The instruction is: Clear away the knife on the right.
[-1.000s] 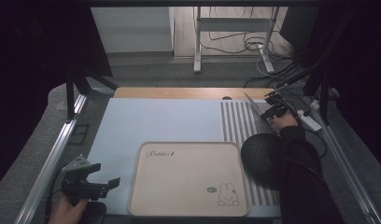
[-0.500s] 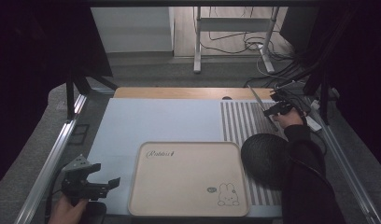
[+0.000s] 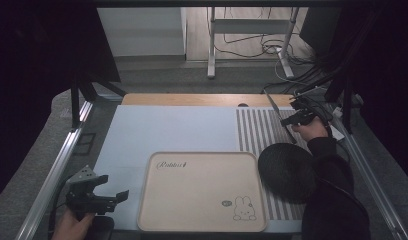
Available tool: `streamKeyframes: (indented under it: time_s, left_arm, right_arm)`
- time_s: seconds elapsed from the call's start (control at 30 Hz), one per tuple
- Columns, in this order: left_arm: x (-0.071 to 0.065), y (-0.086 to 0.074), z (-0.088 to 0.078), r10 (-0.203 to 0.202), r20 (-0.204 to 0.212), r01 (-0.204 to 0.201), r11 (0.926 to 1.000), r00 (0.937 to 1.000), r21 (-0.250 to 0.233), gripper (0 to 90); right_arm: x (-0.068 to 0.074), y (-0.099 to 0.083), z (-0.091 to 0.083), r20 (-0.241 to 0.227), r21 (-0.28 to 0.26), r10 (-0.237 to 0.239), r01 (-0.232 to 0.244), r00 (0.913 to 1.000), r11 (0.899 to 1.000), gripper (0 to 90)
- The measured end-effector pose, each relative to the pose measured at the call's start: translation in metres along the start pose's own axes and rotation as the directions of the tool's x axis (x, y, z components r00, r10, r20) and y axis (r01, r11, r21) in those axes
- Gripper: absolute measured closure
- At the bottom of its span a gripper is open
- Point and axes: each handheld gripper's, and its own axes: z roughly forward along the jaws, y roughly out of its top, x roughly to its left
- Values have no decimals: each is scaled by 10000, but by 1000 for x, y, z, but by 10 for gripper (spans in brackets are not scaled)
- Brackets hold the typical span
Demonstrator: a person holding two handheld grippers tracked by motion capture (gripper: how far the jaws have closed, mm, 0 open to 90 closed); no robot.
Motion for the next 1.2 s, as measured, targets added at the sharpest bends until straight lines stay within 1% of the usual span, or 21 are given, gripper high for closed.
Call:
streamKeyframes:
  time_s: [0.1,0.13,0.2,0.23,0.27,0.37,0.43,0.47,0.5,0.63,0.77,0.8,0.83,0.9,0.93,0.97,1.0,1.03,1.1,1.17,1.2]
  left_arm:
    - [0,0,0,12,-2,-12,10000,10000,-7,27]
    - [0,0,0,15,-6,-15,10000,10000,4,27]
    - [0,0,0,9,-3,-9,10000,10000,1,27]
    - [0,0,0,9,-3,-9,10000,10000,1,27]
    - [0,0,0,14,0,-14,10000,10000,1,27]
    - [0,0,0,10,6,-10,10000,10000,-10,27]
    - [0,0,0,12,6,-12,10000,10000,-13,27]
    - [0,0,0,12,6,-12,10000,10000,-13,27]
    - [0,0,0,20,5,-20,10000,10000,-11,27]
    - [0,0,0,26,-2,-26,10000,10000,-5,27]
    - [0,0,0,17,-3,-17,10000,10000,-5,27]
    - [0,0,0,17,-3,-17,10000,10000,-5,27]
    - [0,0,0,20,-4,-20,10000,10000,-5,27]
    - [0,0,0,20,-3,-20,10000,10000,-9,27]
    - [0,0,0,17,-1,-17,10000,10000,-11,27]
    - [0,0,0,14,0,-14,10000,10000,-9,27]
    - [0,0,0,15,-1,-15,10000,10000,-11,27]
    - [0,0,0,15,-5,-15,10000,10000,-10,27]
    - [0,0,0,16,-9,-16,10000,10000,-11,26]
    - [0,0,0,-8,-11,8,10000,10000,-22,26]
    - [0,0,0,-8,-11,8,10000,10000,-22,25]
  right_arm:
    - [8,-2,-3,-57,-41,-167,167,9998,9999,798]
    - [17,-4,-6,-132,-43,-367,367,9992,9993,798]
    - [26,-6,-7,-198,5,-573,573,9982,9984,798]
    - [26,-6,-7,-198,5,-573,573,9982,9984,798]
    - [35,-7,-8,-235,47,-726,727,9971,9973,798]
    - [50,-10,-8,-327,175,-1015,1021,9943,9946,798]
    - [59,-13,-8,-457,250,-1209,1221,9916,9922,798]
    - [59,-13,-8,-457,250,-1209,1221,9916,9922,798]
    - [68,-15,-8,-548,308,-1402,1420,9886,9894,798]
    - [84,-20,-9,-748,317,-1742,1769,9819,9837,798]
    - [99,-24,-10,-959,364,-1910,1952,9769,9801,798]
    - [99,-24,-10,-959,364,-1910,1952,9769,9801,798]
    - [107,-26,-10,-1061,402,-2013,2064,9738,9776,798]
    - [114,-29,-9,-1196,423,-2056,2118,9713,9764,798]
    - [114,-29,-9,-1196,423,-2056,2118,9713,9764,798]
    - [122,-33,-9,-1306,503,-2164,2244,9675,9732,797]
    - [122,-33,-9,-1306,503,-2164,2244,9675,9732,797]
    - [131,-36,-8,-1397,577,-2312,2410,9628,9688,797]
    - [139,-40,-7,-1474,653,-2431,2547,9587,9648,797]
    - [147,-43,-6,-1533,673,-2548,2673,9548,9613,797]
    - [147,-43,-6,-1533,673,-2548,2673,9548,9613,797]
